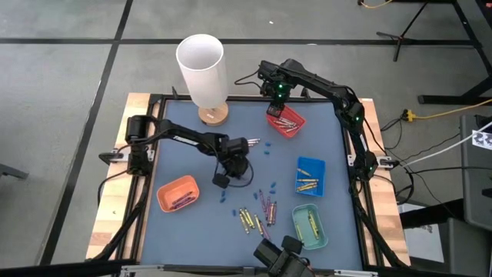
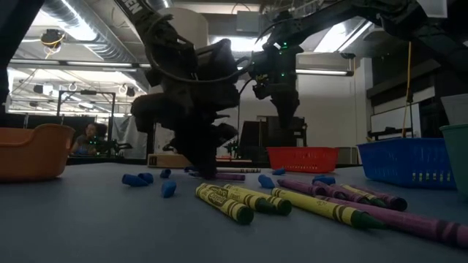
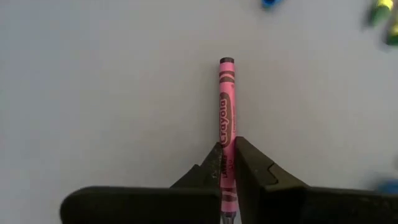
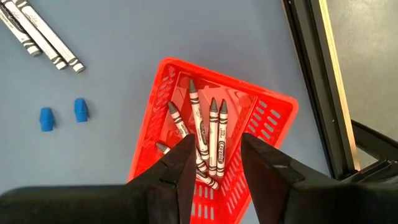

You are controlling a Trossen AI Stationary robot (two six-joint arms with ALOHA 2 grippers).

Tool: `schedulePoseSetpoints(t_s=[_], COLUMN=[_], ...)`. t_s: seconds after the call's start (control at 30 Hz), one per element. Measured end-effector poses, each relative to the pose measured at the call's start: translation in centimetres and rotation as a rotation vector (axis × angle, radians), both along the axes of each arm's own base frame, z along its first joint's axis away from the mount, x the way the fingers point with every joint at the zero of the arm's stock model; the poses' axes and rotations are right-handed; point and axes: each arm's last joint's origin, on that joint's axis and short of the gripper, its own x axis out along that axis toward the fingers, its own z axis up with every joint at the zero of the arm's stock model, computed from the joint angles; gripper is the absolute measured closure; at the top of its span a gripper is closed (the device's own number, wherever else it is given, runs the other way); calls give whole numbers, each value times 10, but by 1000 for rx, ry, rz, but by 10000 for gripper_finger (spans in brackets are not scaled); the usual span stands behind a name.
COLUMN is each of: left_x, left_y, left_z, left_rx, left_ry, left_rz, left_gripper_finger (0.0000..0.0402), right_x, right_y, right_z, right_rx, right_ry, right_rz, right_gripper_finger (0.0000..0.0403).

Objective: Sort crayons
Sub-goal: Put the violet crayon into the orange bin

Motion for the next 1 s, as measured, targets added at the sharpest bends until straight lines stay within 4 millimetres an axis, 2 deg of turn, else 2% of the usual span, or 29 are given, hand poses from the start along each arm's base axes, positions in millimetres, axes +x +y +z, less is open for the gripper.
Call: schedulePoseSetpoints(t_s=[0.23,0.6,0.83,1.0], left_x=[-9,-49,-77,-94], left_y=[-6,-48,-82,-108], left_z=[39,102,123,123], left_rx=[-57,-87,-62,-3], left_ry=[-29,36,110,170], left_rz=[98,253,414,551], left_gripper_finger=[396,396,396,395], right_x=[0,0,-1,-1], right_y=[0,0,0,0], right_z=[0,0,0,0], right_rx=[0,0,4,5], right_ry=[0,0,6,7], right_rz=[1,1,1,1], right_gripper_finger=[276,276,276,276])
